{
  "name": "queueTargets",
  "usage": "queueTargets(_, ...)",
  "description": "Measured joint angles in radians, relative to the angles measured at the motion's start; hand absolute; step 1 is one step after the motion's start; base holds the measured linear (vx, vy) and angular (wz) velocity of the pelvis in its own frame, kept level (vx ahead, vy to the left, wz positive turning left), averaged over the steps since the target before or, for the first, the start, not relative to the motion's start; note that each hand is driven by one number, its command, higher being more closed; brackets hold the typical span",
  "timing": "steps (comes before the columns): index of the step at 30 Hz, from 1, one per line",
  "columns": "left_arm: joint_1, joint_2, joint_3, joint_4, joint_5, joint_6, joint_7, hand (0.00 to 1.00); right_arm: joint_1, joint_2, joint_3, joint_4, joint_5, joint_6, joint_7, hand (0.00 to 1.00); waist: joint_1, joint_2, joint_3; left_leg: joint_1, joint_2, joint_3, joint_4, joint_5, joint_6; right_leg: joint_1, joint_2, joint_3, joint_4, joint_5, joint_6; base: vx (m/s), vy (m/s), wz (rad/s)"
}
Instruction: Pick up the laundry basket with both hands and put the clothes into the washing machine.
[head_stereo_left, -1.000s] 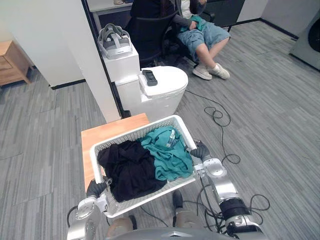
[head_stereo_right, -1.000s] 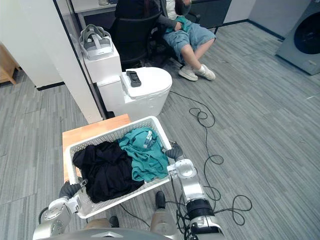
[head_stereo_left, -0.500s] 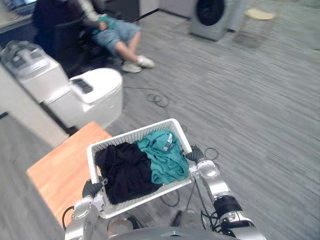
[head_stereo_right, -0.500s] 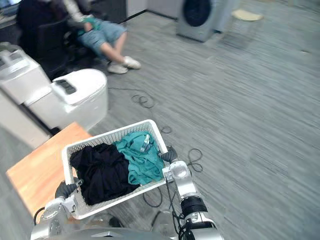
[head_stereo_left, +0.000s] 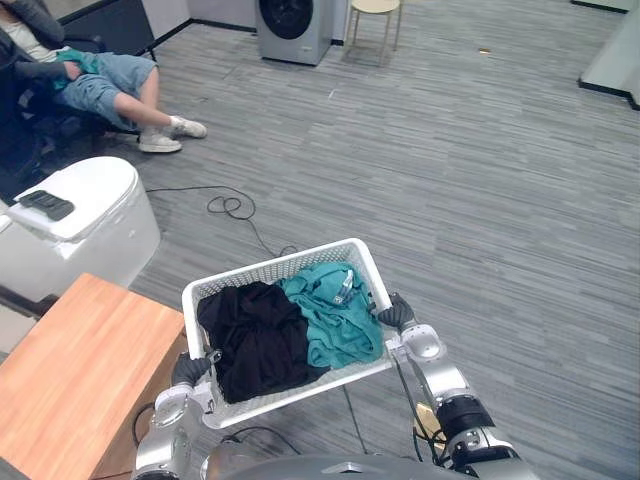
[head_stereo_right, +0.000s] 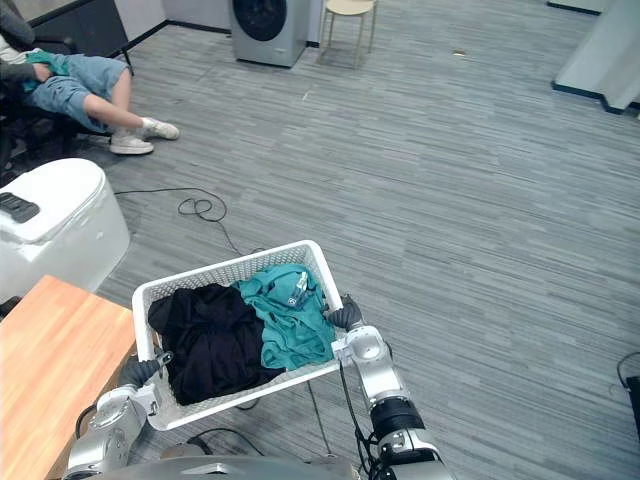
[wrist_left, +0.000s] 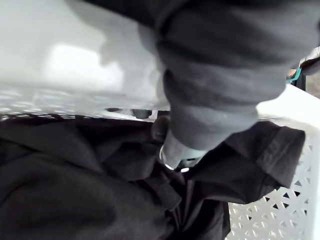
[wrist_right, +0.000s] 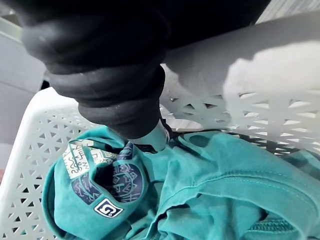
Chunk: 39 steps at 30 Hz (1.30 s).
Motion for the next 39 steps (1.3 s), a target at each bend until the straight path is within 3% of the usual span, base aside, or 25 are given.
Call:
queueTargets(2, 0.017, -0.013, 0.0, 0.02, 0.0, 0.0, 0.0, 1.0, 0.021, 0.0, -0.006, -0.004, 0.005, 0.0, -0.01, 1.0, 0.002, 0.039, 0.018, -0.008, 0.106, -0.035, 0.179, 0.004, 0.044, 0.019, 0.045, 0.065, 0.002, -0.027, -0.017, -0.13, -0.131, -0.8)
queueTargets(3, 0.029, -0.017, 0.0, 0.025, -0.002, 0.001, 0.0, 1.0, 0.034, 0.001, -0.006, -0.01, 0.011, 0.0, -0.012, 1.0, 0.005, 0.05, 0.018, -0.025, 0.129, -0.095, 0.243, 0.033, 0.093, 0.016, 0.053, 0.099, 0.011, -0.041, -0.016, -0.13, -0.076, -1.06)
queueTargets(4, 0.051, -0.024, 0.003, 0.024, -0.01, 0.001, 0.0, 1.0, 0.046, 0.007, -0.005, -0.029, 0.017, 0.001, -0.013, 1.0, 0.009, 0.054, 0.019, -0.088, 0.12, -0.241, 0.317, 0.067, 0.116, 0.006, 0.06, 0.148, 0.012, -0.044, -0.023, -0.1, -0.043, -0.96)
queueTargets(5, 0.058, -0.031, 0.002, 0.025, -0.014, 0.001, -0.001, 1.0, 0.054, 0.005, -0.008, -0.046, 0.018, 0.0, -0.014, 1.0, 0.006, 0.058, 0.019, -0.121, 0.082, -0.34, 0.337, 0.022, 0.061, -0.001, 0.052, 0.171, 0.015, -0.045, -0.024, -0.03, 0.042, -1.01)
queueTargets(6, 0.052, -0.052, -0.002, 0.022, -0.029, 0.0, -0.004, 1.0, 0.051, 0.0, -0.024, -0.059, 0.018, 0.0, -0.023, 1.0, 0.011, 0.061, 0.021, -0.164, -0.046, -0.502, 0.335, -0.088, -0.013, -0.033, 0.026, 0.214, 0.026, -0.043, -0.028, 0.01, 0.08, -0.79)
queueTargets(8, 0.044, -0.055, 0.0, 0.017, -0.03, 0.0, -0.004, 1.0, 0.05, 0.002, -0.033, -0.074, 0.029, 0.0, -0.035, 1.0, 0.022, 0.055, 0.027, -0.188, -0.197, -0.602, 0.185, -0.151, -0.04, -0.068, 0.011, 0.277, 0.014, -0.035, -0.039, 0.02, 0.07, -1.0)
queueTargets(10, 0.044, -0.043, 0.002, 0.018, -0.031, 0.0, -0.004, 1.0, 0.054, 0.007, -0.031, -0.074, 0.047, 0.0, -0.034, 1.0, 0.02, 0.061, 0.032, -0.188, -0.218, -0.607, -0.011, -0.121, -0.047, -0.064, 0.017, 0.283, -0.002, -0.016, -0.037, 0.08, 0.099, -0.74)
queueTargets(12, 0.044, -0.047, 0.0, 0.018, -0.036, 0.0, -0.004, 1.0, 0.054, 0.005, -0.033, -0.073, 0.049, -0.001, -0.037, 1.0, 0.024, 0.077, 0.026, -0.185, -0.22, -0.63, -0.209, -0.04, -0.094, -0.063, 0.034, 0.317, -0.017, -0.018, -0.024, 0.16, 0.175, -0.66)
queueTargets(13, 0.042, -0.041, 0.003, 0.018, -0.041, -0.003, -0.002, 1.0, 0.049, 0.012, -0.032, -0.07, 0.054, -0.003, -0.041, 1.0, 0.038, 0.079, 0.025, -0.186, -0.222, -0.628, -0.192, 0.026, -0.094, -0.058, 0.037, 0.364, -0.038, -0.016, -0.007, 0.19, 0.164, -0.68)
queueTargets(14, 0.038, -0.031, 0.006, 0.018, -0.047, -0.007, 0.001, 1.0, 0.046, 0.021, -0.032, -0.07, 0.055, -0.003, -0.043, 1.0, 0.041, 0.059, 0.026, -0.189, -0.231, -0.616, -0.174, 0.017, -0.091, -0.059, 0.025, 0.386, -0.049, -0.015, -0.005, 0.27, 0.196, -0.67)
queueTargets(16, 0.024, -0.014, 0.013, 0.018, -0.068, -0.011, 0.01, 1.0, 0.018, 0.04, -0.03, -0.068, 0.054, -0.003, -0.043, 1.0, 0.037, 0.022, 0.022, -0.239, -0.279, -0.595, -0.056, -0.078, -0.053, -0.062, -0.034, 0.409, -0.061, -0.011, 0.035, 0.27, 0.188, -0.26)
queueTargets(20, 0.029, -0.016, 0.013, -0.005, -0.086, -0.013, 0.027, 1.0, -0.02, 0.038, -0.027, -0.035, 0.057, -0.015, -0.041, 1.0, 0.058, 0.028, 0.017, -0.241, -0.336, -0.557, 0.105, -0.2, -0.014, -0.059, -0.112, 0.451, 0.02, -0.054, 0.075, 0.31, 0.274, -0.33)
queueTargets(23, 0.029, -0.012, 0.01, -0.015, -0.085, -0.018, 0.034, 1.0, -0.009, 0.043, -0.038, -0.035, 0.073, -0.015, -0.042, 1.0, 0.042, 0.041, 0.008, -0.176, -0.383, -0.545, 0.096, -0.22, 0.048, -0.225, -0.154, 0.48, 0.458, -0.076, 0.088, 0.32, 0.248, 0.08)
queueTargets(24, 0.029, -0.007, 0.01, -0.018, -0.085, -0.018, 0.034, 1.0, -0.007, 0.049, -0.046, -0.035, 0.079, -0.015, -0.042, 1.0, 0.036, 0.019, 0.015, -0.133, -0.416, -0.545, 0.093, -0.236, 0.073, -0.299, -0.184, 0.492, 0.655, -0.039, 0.059, 0.36, 0.196, 0.25)
queueTargets(25, 0.028, 0.007, -0.004, -0.019, -0.085, -0.018, 0.037, 1.0, -0.007, 0.055, -0.054, -0.035, 0.081, -0.015, -0.043, 1.0, 0.023, 0.001, 0.029, -0.069, -0.447, -0.551, 0.078, -0.256, 0.105, -0.359, -0.2, 0.534, 0.836, 0.054, 0.036, 0.38, 0.168, 0.32)
queueTargets(26, 0.027, 0.008, -0.01, -0.018, -0.085, -0.018, 0.04, 1.0, -0.006, 0.058, -0.058, -0.035, 0.084, -0.015, -0.043, 1.0, 0.019, -0.002, 0.034, -0.041, -0.453, -0.557, 0.071, -0.264, 0.117, -0.381, -0.191, 0.549, 0.921, 0.049, 0.042, 0.39, 0.104, 0.35)
queueTargets(28, 0.015, 0.015, -0.017, -0.019, -0.085, -0.017, 0.041, 1.0, -0.006, 0.06, -0.073, -0.035, 0.096, -0.015, -0.043, 1.0, 0.006, 0.01, 0.051, 0.069, -0.454, -0.589, 0.009, -0.28, 0.138, -0.484, -0.121, 0.494, 1.076, -0.082, -0.013, 0.38, 0.035, 0.28)
queueTargets(30, -0.002, 0.027, -0.028, -0.019, -0.085, -0.017, 0.041, 1.0, -0.006, 0.059, -0.078, -0.038, 0.118, -0.015, -0.044, 1.0, -0.019, 0.017, 0.062, 0.144, -0.452, -0.619, -0.056, -0.279, 0.137, -0.55, -0.086, 0.405, 1.004, -0.129, -0.026, 0.36, -0.027, 0.42)
queueTargets(32, -0.028, 0.036, -0.039, -0.019, -0.084, -0.016, 0.041, 1.0, -0.006, 0.058, -0.102, -0.041, 0.138, -0.015, -0.049, 1.0, -0.041, 0.023, 0.082, 0.213, -0.443, -0.657, -0.107, -0.284, 0.13, -0.59, -0.054, 0.359, 0.77, -0.116, -0.014, 0.47, -0.101, 0.63)
queueTargets(33, -0.046, 0.049, -0.054, -0.019, -0.084, -0.016, 0.041, 1.0, -0.005, 0.06, -0.125, -0.042, 0.155, -0.015, -0.055, 1.0, -0.054, 0.023, 0.084, 0.24, -0.434, -0.688, -0.138, -0.295, 0.112, -0.58, -0.035, 0.357, 0.493, -0.047, 0.011, 0.45, -0.118, 0.67)
queueTargets(35, -0.067, 0.059, -0.068, -0.018, -0.083, -0.015, 0.034, 1.0, 0.019, 0.07, -0.16, -0.07, 0.156, -0.014, -0.061, 1.0, -0.061, -0.002, 0.084, 0.314, -0.43, -0.738, -0.186, -0.337, 0.077, -0.549, -0.035, 0.362, 0.201, 0.061, 0.029, 0.5, -0.213, 0.74)
queueTargets(36, -0.067, 0.053, -0.07, -0.017, -0.077, -0.014, 0.032, 1.0, 0.04, 0.068, -0.163, -0.092, 0.156, -0.014, -0.063, 1.0, -0.064, -0.001, 0.084, 0.339, -0.42, -0.757, -0.183, -0.361, 0.077, -0.546, -0.034, 0.363, 0.222, 0.105, 0.019, 0.67, -0.318, 0.74)
queueTargets(37, -0.059, 0.03, -0.07, -0.016, -0.055, -0.01, 0.031, 1.0, 0.073, 0.062, -0.174, -0.123, 0.155, -0.014, -0.064, 1.0, -0.07, 0.032, 0.071, 0.364, -0.381, -0.78, -0.158, -0.398, 0.087, -0.562, -0.005, 0.348, 0.332, 0.142, 0.019, 0.49, -0.221, 0.49)
queueTargets(38, -0.057, 0.024, -0.069, -0.015, -0.048, -0.009, 0.031, 1.0, 0.08, 0.067, -0.181, -0.123, 0.155, -0.013, -0.064, 1.0, -0.067, 0.039, 0.066, 0.355, -0.365, -0.79, -0.112, -0.398, 0.087, -0.567, 0.001, 0.342, 0.376, 0.147, 0.012, 0.61, -0.275, 0.42)
queueTargets(39, -0.054, 0.015, -0.075, -0.013, -0.04, -0.009, 0.03, 1.0, 0.087, 0.071, -0.2, -0.123, 0.154, -0.01, -0.064, 1.0, -0.07, 0.06, 0.061, 0.301, -0.326, -0.795, 0.041, -0.383, 0.093, -0.56, 0.016, 0.312, 0.432, 0.091, -0.023, 0.61, -0.29, 0.27)
